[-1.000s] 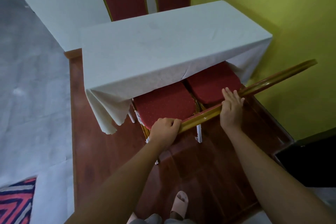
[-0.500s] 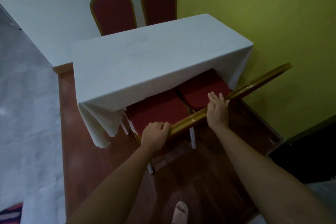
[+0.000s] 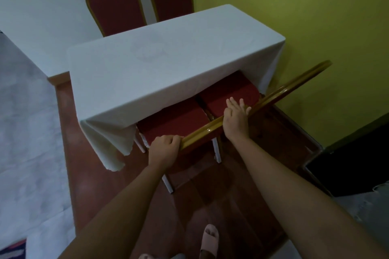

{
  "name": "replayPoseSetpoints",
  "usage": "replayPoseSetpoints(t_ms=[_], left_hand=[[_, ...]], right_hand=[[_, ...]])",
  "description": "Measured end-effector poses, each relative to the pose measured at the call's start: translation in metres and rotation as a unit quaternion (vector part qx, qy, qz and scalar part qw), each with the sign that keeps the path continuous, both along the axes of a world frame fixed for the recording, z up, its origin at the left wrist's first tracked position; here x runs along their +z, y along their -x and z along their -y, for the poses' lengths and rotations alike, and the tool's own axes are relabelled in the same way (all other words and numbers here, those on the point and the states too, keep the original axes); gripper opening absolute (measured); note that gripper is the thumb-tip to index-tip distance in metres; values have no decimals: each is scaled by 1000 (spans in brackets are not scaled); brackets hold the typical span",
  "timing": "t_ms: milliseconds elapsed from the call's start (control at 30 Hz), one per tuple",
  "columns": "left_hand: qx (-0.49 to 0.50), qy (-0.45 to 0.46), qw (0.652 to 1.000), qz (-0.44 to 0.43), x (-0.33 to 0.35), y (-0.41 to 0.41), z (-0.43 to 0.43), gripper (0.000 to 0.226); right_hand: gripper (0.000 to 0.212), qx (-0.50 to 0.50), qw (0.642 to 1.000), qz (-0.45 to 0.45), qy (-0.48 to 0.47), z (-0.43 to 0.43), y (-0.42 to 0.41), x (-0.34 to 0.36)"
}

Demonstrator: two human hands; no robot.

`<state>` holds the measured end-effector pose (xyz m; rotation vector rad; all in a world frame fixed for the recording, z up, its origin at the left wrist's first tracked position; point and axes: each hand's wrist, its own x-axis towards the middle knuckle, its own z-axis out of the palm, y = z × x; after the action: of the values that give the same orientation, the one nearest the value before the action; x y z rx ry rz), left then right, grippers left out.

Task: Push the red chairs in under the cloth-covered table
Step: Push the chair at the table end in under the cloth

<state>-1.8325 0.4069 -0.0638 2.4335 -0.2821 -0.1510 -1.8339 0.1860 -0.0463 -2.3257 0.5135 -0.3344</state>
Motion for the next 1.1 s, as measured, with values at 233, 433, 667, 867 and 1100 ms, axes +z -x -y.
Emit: replayPoseSetpoints(t_ms=[233,433,667,867,1100], left_hand=[[11,10,1000,-1,-2,-9,13,44],[5,15,1000,-4,2,-9,21,43],[-1,27,1000,-12,0,-6,16,43],[-58,31,998,-13,2,-2,2,44],[-65,69,994,-48,-12,9,-30,51]], right_hand=[[59,14,999,-28,22,18,-10,1],[62,1,998,-36,42,25,-9,4],[63,9,998,-55,30,20,-5,8],[52,-26,997,-77,14,4,0,8],[58,-111,991,-51,-57,-36,14,7]])
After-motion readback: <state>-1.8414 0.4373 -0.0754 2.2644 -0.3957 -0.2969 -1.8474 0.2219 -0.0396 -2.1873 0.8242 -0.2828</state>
